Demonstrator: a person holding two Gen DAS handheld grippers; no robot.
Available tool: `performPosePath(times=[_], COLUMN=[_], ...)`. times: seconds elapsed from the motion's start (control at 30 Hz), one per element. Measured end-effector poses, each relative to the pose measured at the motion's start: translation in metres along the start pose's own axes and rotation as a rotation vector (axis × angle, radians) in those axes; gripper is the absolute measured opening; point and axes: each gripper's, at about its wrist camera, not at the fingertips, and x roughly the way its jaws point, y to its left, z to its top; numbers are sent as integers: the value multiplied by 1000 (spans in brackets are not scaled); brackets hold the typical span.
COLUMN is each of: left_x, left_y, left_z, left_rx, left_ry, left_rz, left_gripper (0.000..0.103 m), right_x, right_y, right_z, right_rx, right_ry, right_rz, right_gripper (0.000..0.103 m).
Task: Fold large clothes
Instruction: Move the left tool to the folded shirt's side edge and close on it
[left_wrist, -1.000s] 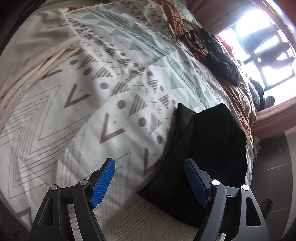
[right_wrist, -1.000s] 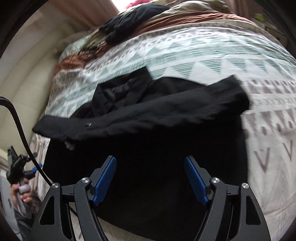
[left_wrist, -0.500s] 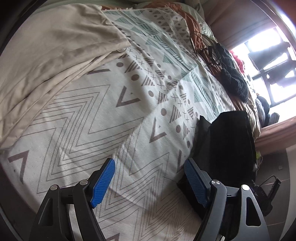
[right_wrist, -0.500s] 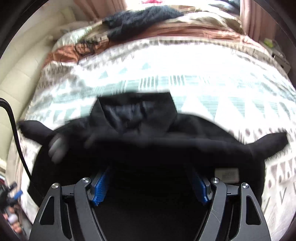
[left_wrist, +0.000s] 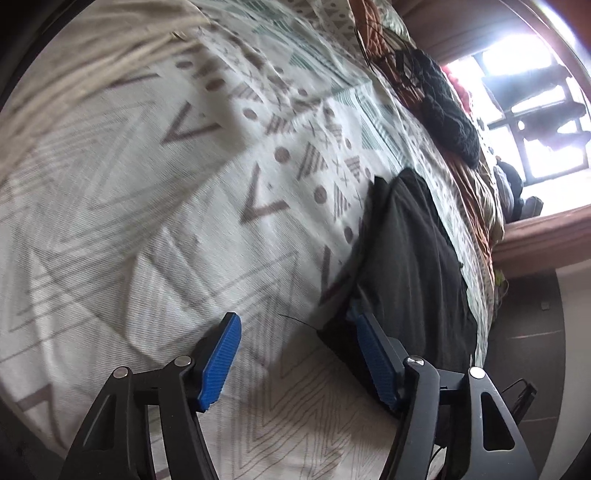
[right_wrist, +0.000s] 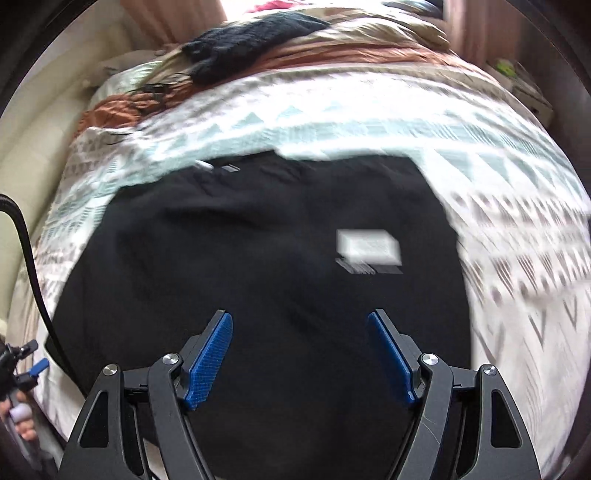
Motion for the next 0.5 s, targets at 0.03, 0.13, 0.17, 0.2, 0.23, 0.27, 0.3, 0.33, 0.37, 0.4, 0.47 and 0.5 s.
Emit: performPosePath(times=[0.03,0.13,0.17,0.2,0.23,0.27,0.3,0.33,0.37,0.4,0.47,0.5], left_x=[4,15,18,21,25,27,31,35,38,40,46,47], left_y=[-2,-11,-14,-17,-20,-21,-24,-26,-29,-32,-38,-40], left_z=[-1,-3,-2,-2,-1,0,1,2,2,3,5,5], left_rx=[4,21,27,33,36,36,35,36,40,47,56,58], left_ry=[10,29,33,36,41,45,49,52,52,52,54,50], left_rz=[-6,-16,-17,-19,-23,-26,-30,-33,-34,-33,-25,-12], left_gripper=[66,66,66,66,66,66,66,66,65,65,64,64], right_x=[-1,-7,-10,-12,-15,-18,-20,-23,-25,-27,-31,-32], right_y=[-13,-51,-63,-73,-81,-93,-101,-112,-117,-121,-130,-135], right_z=[-9,-34,-43,-51,-57,-66,-73,-82,-87,-93,-105,-112], right_rx=[26,108,132,155,177,206,232,262,280,294,329,356], right_ry=[9,31,35,41,45,48,51,53,54,55,65,69], right_rz=[-13,-39,-48,-57,-60,-53,-43,-28,-20,-12,14,44], right_gripper=[76,76,76,76,76,76,76,76,76,76,76,76])
